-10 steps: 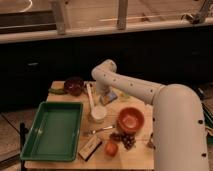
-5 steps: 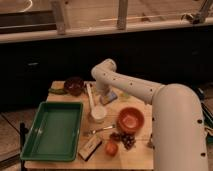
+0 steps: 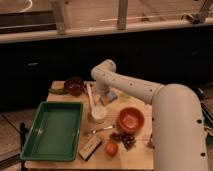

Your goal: Wipe tray with sponge

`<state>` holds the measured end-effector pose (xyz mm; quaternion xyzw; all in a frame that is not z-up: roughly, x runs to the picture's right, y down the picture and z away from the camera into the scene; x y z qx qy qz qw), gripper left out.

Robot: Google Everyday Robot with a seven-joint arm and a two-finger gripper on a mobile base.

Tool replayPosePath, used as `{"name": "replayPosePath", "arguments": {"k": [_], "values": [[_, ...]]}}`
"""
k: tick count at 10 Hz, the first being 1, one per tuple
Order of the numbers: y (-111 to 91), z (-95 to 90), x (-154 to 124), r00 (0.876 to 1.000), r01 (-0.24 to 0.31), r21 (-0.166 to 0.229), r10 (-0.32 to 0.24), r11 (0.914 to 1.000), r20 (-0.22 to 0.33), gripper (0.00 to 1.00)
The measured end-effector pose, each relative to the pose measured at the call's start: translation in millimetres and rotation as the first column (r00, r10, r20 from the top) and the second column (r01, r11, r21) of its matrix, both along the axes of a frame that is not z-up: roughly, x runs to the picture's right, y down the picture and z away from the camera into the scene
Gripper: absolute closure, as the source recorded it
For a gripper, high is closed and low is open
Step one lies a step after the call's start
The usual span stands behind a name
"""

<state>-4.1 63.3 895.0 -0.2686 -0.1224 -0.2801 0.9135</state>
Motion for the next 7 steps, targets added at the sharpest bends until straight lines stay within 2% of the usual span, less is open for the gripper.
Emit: {"name": "replayPosePath", "arguments": {"k": [3,7], "values": [[0.9,7.1,21.1,0.999,-0.034,-0.002,0.034,0.9994,-0.035,0.20],[2.2,26.0,49.8,0.997,-0.064,-0.032,0.062,0.9975,-0.054,0.20]]}}
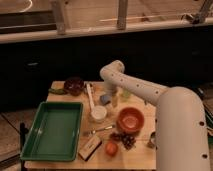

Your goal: Wipe tray with sponge

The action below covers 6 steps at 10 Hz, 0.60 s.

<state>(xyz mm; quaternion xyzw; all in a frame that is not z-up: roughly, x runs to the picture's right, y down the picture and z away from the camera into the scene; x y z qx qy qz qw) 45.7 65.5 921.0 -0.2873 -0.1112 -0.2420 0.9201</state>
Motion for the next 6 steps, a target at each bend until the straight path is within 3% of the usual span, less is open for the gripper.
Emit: {"name": "replayPosePath", "arguments": {"k": [6], "values": [[5.6,25.0,6.8,1.000,0.009,-0.050,-0.009,0.9987,0.005,0.20]]}}
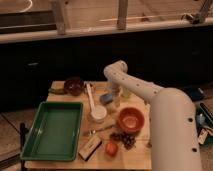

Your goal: Wipe tray with sponge

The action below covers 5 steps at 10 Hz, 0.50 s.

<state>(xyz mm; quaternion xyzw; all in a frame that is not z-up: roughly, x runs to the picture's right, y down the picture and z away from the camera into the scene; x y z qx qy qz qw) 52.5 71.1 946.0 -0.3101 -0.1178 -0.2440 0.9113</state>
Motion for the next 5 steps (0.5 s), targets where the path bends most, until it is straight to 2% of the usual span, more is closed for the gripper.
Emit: {"name": "replayPosePath", "arguments": {"k": [3,4,5], "values": [[4.4,7.0,-1.6,1.000,0.002,-0.010,-0.002,0.9999,-0.001,0.20],[6.4,8.3,-1.4,1.000,0.003,-0.013,-0.003,0.9999,-0.002,0.24],[8.0,9.5,-0.4,1.000,0.001,-0.014,-0.001,0.9999,-0.003,0.36]]}}
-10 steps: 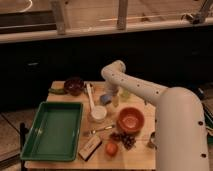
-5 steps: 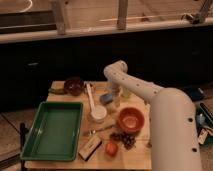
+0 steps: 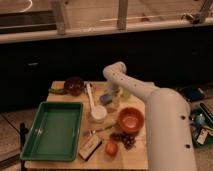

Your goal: Wipe tray with sponge

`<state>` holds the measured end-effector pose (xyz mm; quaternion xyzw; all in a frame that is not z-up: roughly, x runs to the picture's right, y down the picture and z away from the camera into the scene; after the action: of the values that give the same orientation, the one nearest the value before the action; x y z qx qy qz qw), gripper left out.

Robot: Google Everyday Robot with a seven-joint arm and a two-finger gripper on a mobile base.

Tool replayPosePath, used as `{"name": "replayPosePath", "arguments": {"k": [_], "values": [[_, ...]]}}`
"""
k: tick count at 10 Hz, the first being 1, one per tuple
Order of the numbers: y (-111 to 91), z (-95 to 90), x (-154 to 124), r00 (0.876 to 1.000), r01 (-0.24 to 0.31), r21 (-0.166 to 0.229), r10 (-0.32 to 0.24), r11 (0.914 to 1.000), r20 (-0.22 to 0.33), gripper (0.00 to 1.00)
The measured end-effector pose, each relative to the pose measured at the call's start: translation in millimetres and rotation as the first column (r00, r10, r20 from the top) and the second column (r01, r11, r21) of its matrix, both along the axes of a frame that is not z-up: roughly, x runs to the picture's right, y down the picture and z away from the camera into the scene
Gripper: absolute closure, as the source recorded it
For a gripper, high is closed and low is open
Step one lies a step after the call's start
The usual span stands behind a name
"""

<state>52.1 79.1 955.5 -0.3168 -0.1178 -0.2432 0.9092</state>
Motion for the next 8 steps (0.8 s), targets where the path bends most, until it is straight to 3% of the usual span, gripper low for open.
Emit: {"name": "replayPosePath", "arguments": {"k": [6,8], "values": [[7.3,4.7,2.2,1.000,-0.016,0.000,0.016,0.9999,0.011,0.96],[7.1,3.6,2.5,1.000,-0.015,-0.001,0.015,0.9999,0.011,1.00]]}}
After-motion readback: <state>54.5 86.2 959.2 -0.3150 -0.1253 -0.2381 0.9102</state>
